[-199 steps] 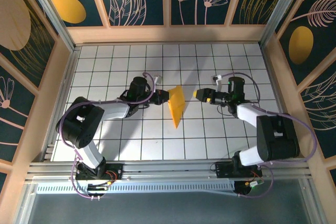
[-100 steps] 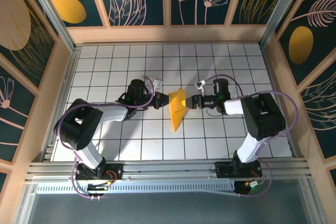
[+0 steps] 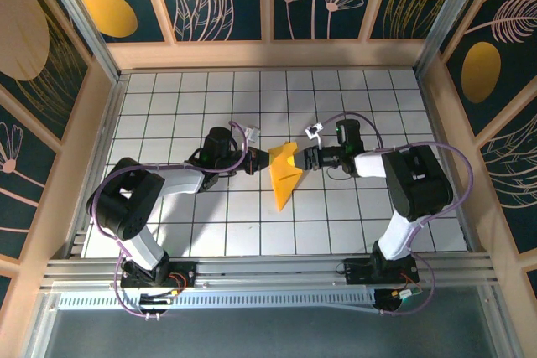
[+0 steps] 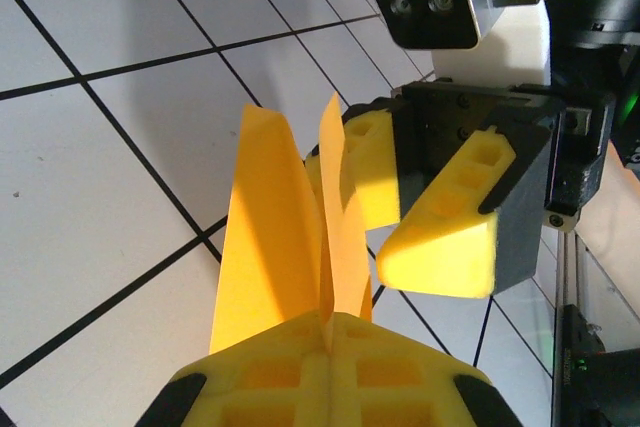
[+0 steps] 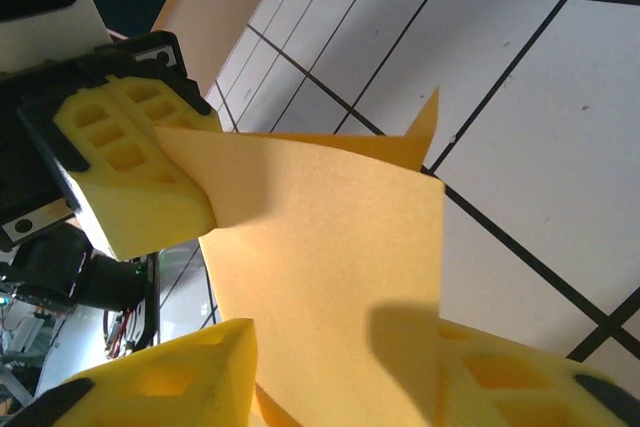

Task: Fold a paper plane with a square sheet of paper (fold left side to right side)
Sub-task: Place the paper at the center of the table.

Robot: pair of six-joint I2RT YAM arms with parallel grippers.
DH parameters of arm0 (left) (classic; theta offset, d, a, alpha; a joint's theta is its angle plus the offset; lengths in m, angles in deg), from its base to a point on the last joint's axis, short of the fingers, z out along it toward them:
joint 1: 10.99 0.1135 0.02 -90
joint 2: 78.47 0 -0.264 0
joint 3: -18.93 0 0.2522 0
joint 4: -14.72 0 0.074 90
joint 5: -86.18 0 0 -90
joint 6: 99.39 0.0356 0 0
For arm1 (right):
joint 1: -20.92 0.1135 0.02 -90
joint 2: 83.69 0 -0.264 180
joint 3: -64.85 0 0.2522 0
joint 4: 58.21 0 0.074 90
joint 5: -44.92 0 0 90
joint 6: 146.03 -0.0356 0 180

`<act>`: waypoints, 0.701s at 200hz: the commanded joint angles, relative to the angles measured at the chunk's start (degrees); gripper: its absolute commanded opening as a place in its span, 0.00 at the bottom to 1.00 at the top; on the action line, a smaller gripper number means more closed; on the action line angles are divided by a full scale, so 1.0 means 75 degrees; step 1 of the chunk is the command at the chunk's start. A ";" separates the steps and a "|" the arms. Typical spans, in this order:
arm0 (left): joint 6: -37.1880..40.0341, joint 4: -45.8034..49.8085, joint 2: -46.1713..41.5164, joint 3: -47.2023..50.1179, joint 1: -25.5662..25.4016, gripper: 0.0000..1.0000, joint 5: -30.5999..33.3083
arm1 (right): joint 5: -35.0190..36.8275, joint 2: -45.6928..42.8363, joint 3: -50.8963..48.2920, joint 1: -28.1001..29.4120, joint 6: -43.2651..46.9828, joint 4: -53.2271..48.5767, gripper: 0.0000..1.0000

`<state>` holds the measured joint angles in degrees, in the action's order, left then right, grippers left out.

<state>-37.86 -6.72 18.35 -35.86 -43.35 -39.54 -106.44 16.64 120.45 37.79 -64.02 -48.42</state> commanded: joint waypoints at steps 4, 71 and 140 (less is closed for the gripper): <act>0.0187 0.0028 0.0119 -0.0130 0.0014 0.00 0.0003 | 0.0071 -0.0193 0.0348 -0.0045 0.0522 -0.0875 0.37; 0.0313 0.0332 -0.0073 -0.0071 0.0018 0.13 0.0552 | 0.0446 -0.0204 0.0535 -0.0202 0.0342 -0.1156 0.10; 0.0642 0.1660 -0.1558 0.0093 -0.0146 0.41 0.2550 | 0.1603 -0.0265 0.0854 -0.0060 -0.0852 -0.2302 0.00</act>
<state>-35.65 0.64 11.96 -35.69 -43.37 -27.79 -99.62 16.51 124.21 36.67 -65.55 -59.79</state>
